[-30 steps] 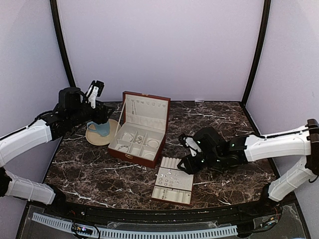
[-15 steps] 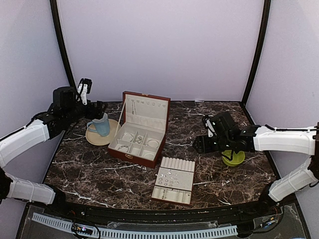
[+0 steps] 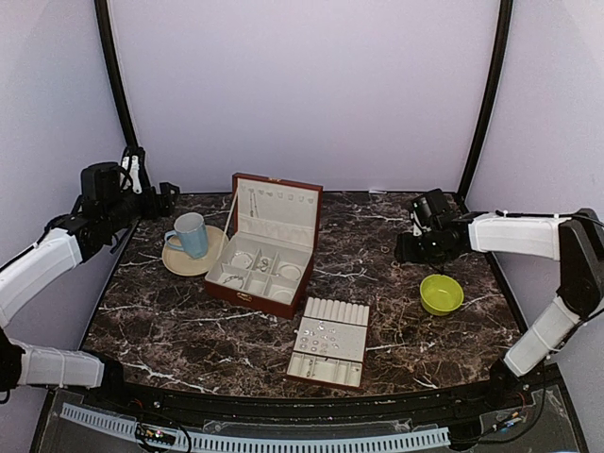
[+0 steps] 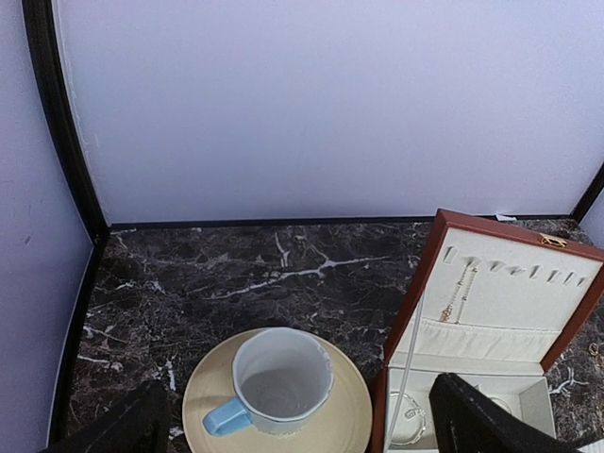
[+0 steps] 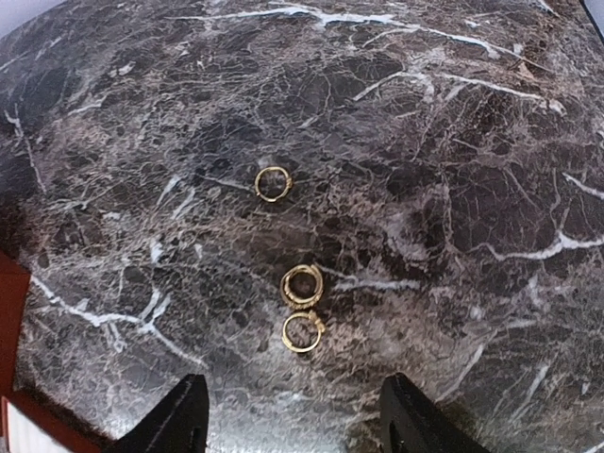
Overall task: Organize the mixed jewelry
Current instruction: Pick up the ring from the center of the board.
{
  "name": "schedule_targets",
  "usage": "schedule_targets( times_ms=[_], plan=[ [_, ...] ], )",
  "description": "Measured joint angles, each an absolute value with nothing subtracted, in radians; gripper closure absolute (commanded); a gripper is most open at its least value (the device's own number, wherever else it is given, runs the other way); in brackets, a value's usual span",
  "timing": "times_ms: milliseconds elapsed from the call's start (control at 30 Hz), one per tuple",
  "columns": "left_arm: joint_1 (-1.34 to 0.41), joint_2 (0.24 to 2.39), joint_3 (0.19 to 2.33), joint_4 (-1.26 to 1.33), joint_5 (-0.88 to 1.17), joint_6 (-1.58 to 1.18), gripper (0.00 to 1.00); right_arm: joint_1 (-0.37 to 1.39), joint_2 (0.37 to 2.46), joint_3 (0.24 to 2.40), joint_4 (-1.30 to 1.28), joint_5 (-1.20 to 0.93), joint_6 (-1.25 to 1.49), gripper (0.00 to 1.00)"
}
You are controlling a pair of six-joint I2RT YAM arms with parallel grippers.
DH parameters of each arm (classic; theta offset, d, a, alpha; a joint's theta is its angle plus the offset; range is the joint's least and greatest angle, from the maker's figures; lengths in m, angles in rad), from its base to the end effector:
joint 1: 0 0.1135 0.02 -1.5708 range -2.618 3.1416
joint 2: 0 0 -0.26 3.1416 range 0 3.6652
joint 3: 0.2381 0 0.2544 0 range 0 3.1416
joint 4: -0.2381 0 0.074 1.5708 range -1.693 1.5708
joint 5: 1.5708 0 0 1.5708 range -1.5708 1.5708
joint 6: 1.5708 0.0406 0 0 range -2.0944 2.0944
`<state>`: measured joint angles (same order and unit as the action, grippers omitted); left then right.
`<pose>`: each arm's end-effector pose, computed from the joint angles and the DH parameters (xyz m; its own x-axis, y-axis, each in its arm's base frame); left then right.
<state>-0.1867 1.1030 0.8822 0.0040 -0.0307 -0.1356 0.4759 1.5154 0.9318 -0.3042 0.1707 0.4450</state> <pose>0.2646 -0.0487 0.3253 -0.2305 -0.0940 -0.9685 0.1261 0.9841 -0.1255 0.2849 0.1391 0.1985 -0.7757 0.0775 -0.6264 -0.0247 0.9880 0.1527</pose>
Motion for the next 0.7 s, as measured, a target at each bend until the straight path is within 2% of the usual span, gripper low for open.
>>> schedule_targets(
  times_ms=[300,700],
  plan=[
    [-0.187,1.074,0.882,-0.005,-0.038,-0.115,0.01,0.429,1.771,1.122,-0.298,0.161,0.382,0.6],
    [-0.187,1.048,0.882,-0.006,-0.035,-0.112,0.02,0.427,1.94,1.277,-0.293,0.212,0.323,0.74]
  ],
)
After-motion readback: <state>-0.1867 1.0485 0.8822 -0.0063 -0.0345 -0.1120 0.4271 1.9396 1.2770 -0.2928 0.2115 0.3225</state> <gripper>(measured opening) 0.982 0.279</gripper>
